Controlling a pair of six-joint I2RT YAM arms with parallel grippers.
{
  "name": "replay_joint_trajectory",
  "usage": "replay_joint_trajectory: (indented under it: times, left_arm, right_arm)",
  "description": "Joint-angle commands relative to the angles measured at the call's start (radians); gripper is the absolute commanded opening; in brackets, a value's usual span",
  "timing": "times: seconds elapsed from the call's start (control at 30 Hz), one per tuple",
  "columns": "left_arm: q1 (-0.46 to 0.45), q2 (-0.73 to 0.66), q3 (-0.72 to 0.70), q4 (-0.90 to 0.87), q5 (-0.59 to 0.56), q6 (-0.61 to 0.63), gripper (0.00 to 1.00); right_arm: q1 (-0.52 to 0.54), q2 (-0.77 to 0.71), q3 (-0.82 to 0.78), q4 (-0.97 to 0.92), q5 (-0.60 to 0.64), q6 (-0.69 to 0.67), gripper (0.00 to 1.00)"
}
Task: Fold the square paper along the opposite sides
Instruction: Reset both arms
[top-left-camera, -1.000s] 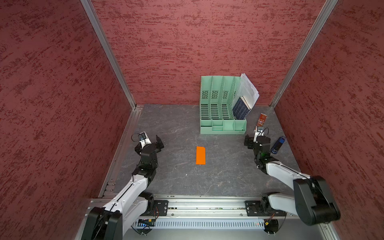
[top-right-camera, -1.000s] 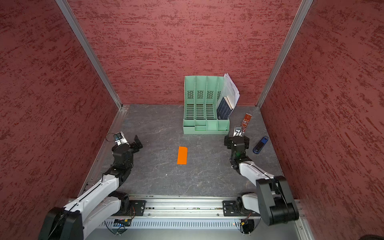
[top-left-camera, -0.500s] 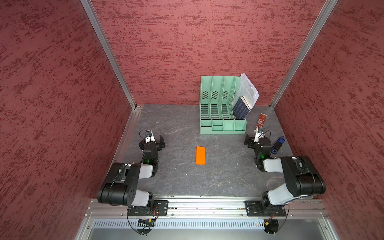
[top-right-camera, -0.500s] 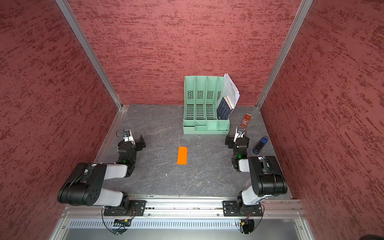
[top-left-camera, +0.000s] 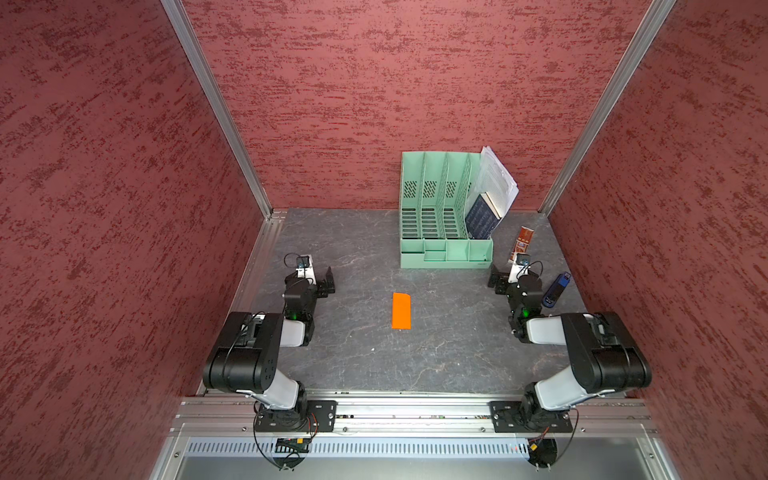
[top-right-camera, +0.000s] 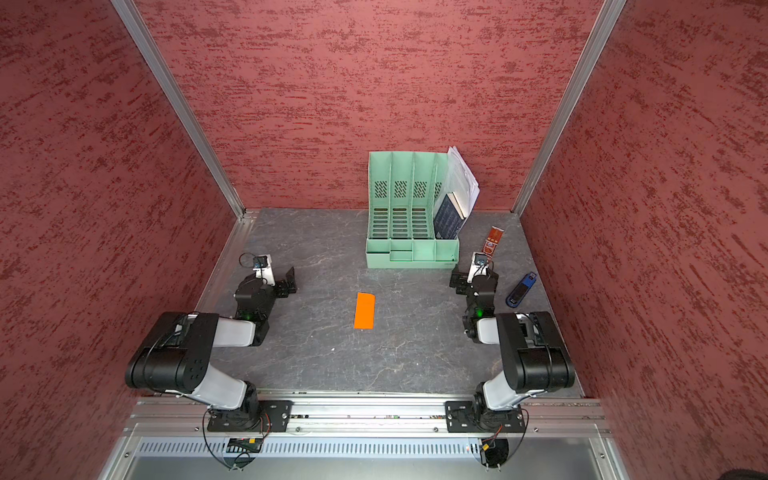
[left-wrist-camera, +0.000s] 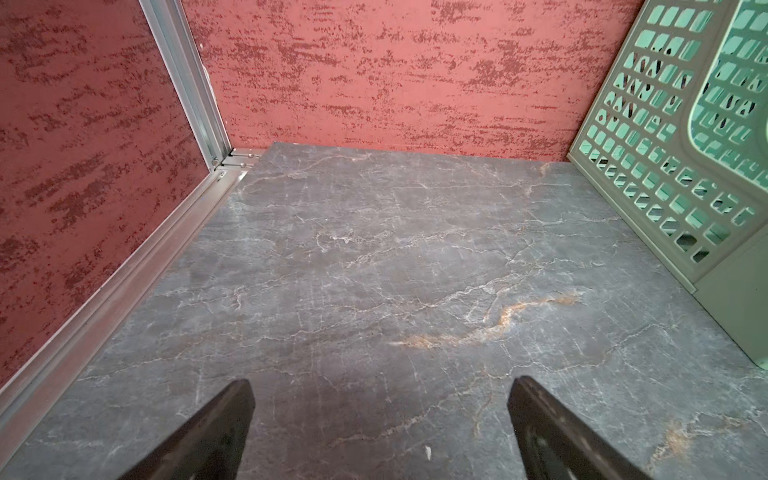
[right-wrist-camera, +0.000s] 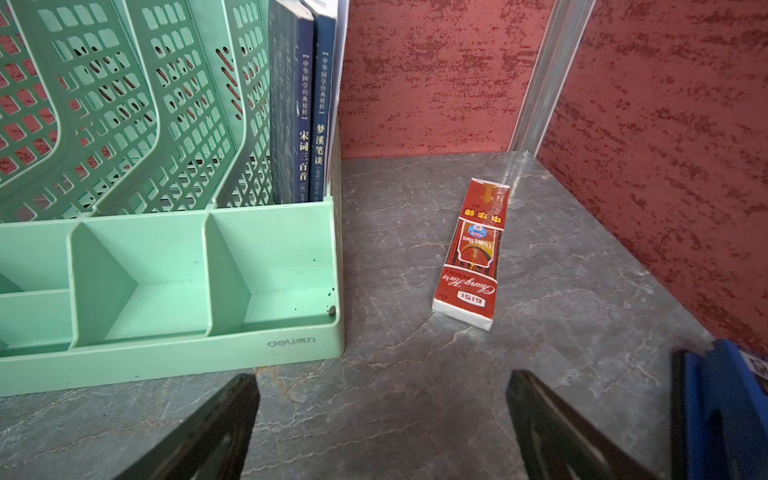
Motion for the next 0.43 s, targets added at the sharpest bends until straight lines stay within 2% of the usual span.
replay_joint_trajectory:
  times: [0.0, 0.4]
  left_arm:
    - [-0.001, -0.005, 0.001, 0.032, 0.017, 0.016, 1.0]
    - [0.0, -0.002, 0.0, 0.037, 0.017, 0.015, 1.0]
  right_arm:
    - [0.003, 0.0, -0.009, 0.037, -0.01, 0.006, 0.99]
    - [0.008, 0.0, -0.006, 0.029, -0.001, 0.003, 0.98]
